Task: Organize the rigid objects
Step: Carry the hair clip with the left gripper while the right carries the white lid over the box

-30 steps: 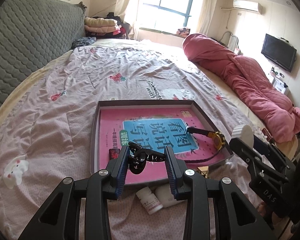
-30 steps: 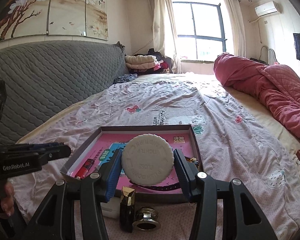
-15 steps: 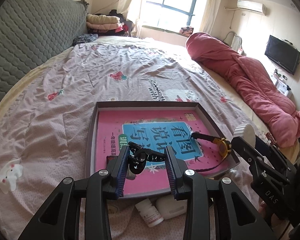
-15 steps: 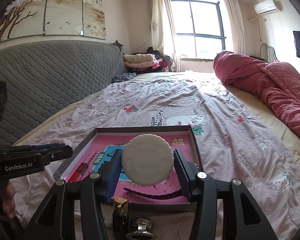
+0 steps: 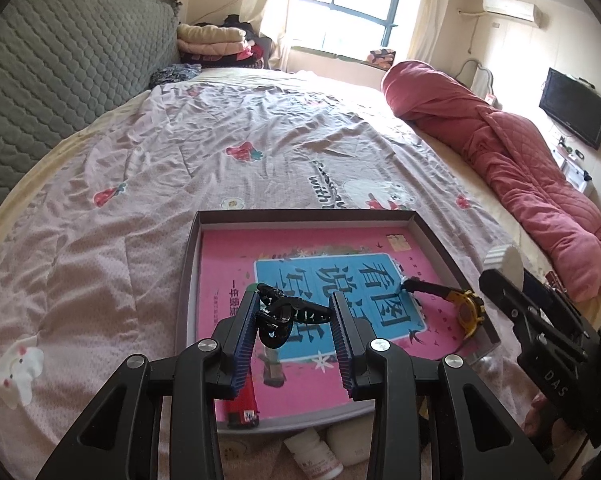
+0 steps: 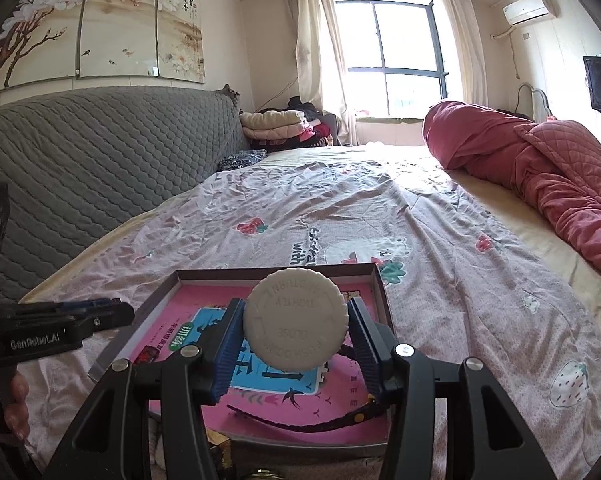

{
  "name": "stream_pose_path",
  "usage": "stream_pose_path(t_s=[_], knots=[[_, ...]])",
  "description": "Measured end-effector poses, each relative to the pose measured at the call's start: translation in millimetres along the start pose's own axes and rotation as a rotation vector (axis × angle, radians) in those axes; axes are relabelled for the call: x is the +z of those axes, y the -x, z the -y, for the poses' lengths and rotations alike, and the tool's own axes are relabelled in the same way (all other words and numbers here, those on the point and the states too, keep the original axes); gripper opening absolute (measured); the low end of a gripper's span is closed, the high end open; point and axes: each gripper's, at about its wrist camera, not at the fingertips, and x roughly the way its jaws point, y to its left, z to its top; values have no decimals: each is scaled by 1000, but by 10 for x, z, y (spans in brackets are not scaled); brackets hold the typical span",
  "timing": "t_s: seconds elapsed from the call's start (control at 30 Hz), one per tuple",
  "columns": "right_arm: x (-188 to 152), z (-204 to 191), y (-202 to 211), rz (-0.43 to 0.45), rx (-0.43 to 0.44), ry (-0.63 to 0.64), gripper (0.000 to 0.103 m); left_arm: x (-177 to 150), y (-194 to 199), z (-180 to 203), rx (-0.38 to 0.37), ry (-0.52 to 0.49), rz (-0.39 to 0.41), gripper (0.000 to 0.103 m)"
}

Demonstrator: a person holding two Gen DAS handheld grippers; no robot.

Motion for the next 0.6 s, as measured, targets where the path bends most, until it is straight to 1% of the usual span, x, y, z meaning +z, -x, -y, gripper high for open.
stream_pose_path(t_s=[0.13, 0.27, 0.47, 0.6], knots=[[-4, 38, -94, -24, 5, -6, 51, 20, -129, 40, -6, -3, -19, 37], [-35, 49, -169, -43, 11, 4, 51, -45, -285, 92, -9, -16, -54, 37], [-121, 39, -329, -113, 39, 10, 51, -168, -474, 116, -8, -28, -101, 37], [-199, 14, -422, -155, 48, 23, 51, -216, -544, 127, -2, -36, -115, 37]])
